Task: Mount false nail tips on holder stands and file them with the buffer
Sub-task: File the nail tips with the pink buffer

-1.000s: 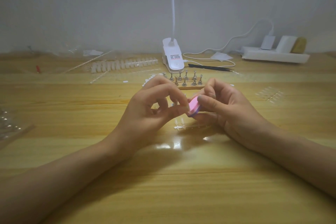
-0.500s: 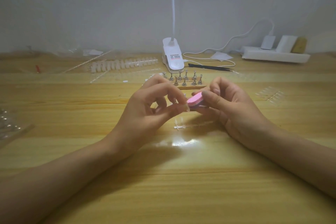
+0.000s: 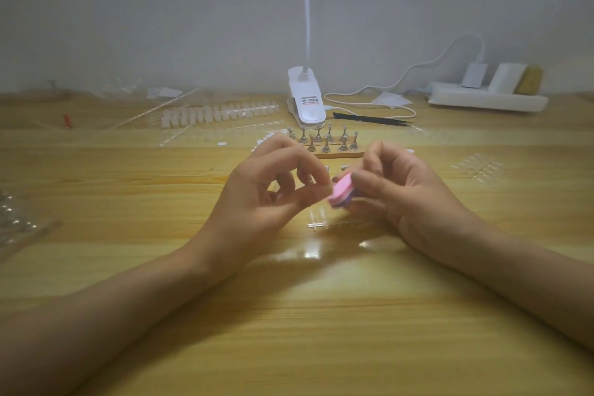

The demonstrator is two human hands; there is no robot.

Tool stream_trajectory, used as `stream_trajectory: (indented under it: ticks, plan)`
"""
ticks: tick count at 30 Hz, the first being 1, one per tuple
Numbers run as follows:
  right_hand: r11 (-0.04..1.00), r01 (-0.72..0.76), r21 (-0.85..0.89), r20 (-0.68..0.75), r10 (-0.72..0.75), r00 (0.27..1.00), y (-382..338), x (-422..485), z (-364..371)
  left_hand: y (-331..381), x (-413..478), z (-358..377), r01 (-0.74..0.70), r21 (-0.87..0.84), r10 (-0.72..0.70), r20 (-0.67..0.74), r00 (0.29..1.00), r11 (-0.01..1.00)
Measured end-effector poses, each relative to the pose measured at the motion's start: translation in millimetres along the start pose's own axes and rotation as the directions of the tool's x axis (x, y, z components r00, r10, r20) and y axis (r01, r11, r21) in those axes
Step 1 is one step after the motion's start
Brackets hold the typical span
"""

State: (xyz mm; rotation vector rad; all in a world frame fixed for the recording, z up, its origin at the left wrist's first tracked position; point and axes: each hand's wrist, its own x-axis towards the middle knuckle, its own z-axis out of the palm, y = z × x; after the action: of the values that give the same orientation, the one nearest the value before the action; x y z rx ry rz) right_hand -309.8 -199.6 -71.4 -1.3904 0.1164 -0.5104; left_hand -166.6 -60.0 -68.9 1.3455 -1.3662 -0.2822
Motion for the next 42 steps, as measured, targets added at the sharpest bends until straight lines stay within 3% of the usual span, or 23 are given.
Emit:
stream_trajectory:
  ticks: [2,6,9,13,18,22,26,30,34,37,41,42]
  plan:
    - [0.999,-0.008,-0.038,0.101,0.012,0.995,0.3,0.1,1.4,-0.7,-0.1,0.2,0.0,0.012,0.0,0.005,1.0,1.0]
    - [1.0,-0.017,-0.019,-0.02,0.016,1.0,0.1,-0.1,-0.9,-0.9,-0.3,-0.6,-0.001,-0.005,0.002,0.017,1.0,1.0]
    - [0.999,-0.006,-0.032,0.109,0.01,0.994,0.8,-0.9,1.0,-2.0,0.1,-0.5,0.003,0.004,-0.003,0.006,1.0,1.0]
    - [1.0,-0.014,0.001,-0.05,0.014,0.999,-1.4,-0.3,0.8,-1.0,0.0,0.4,-0.005,-0.001,0.005,0.008,1.0,1.0]
    - [0.999,-0.04,-0.022,0.004,0.04,0.999,-2.6,0.4,-1.0,-0.2,-0.9,0.1,-0.022,0.005,0.022,0.01,1.0,1.0]
    - [0.998,-0.007,-0.058,0.126,0.015,0.992,-1.5,-1.2,1.9,-0.9,-0.9,-0.2,-0.004,0.017,0.004,0.018,1.0,1.0]
    - [0.997,0.052,-0.049,-0.023,-0.053,0.998,-0.5,-1.7,0.3,-1.3,0.8,-0.1,0.004,0.006,-0.004,0.005,1.0,1.0]
    - [0.993,0.059,-0.102,0.11,-0.048,0.993,0.2,-3.2,3.7,-2.0,0.4,-0.4,0.003,0.011,-0.003,0.012,1.0,1.0]
    - [0.998,0.049,-0.03,-0.054,-0.05,0.997,-1.6,-2.8,1.3,-2.0,-0.5,-0.2,0.0,0.017,0.0,0.01,1.0,1.0]
    - [0.992,0.055,-0.112,0.113,-0.042,0.993,-1.1,-4.0,4.5,-1.9,0.3,0.2,-0.001,0.025,0.001,0.004,1.0,1.0]
    - [0.999,0.043,-0.032,-0.072,-0.045,0.996,-2.5,-2.5,1.1,0.3,-0.4,0.1,-0.012,0.015,0.011,0.016,1.0,1.0]
    - [0.999,0.032,-0.039,-0.061,-0.034,0.998,-2.2,-2.7,1.2,0.5,-0.7,0.1,-0.012,0.014,0.012,0.016,1.0,1.0]
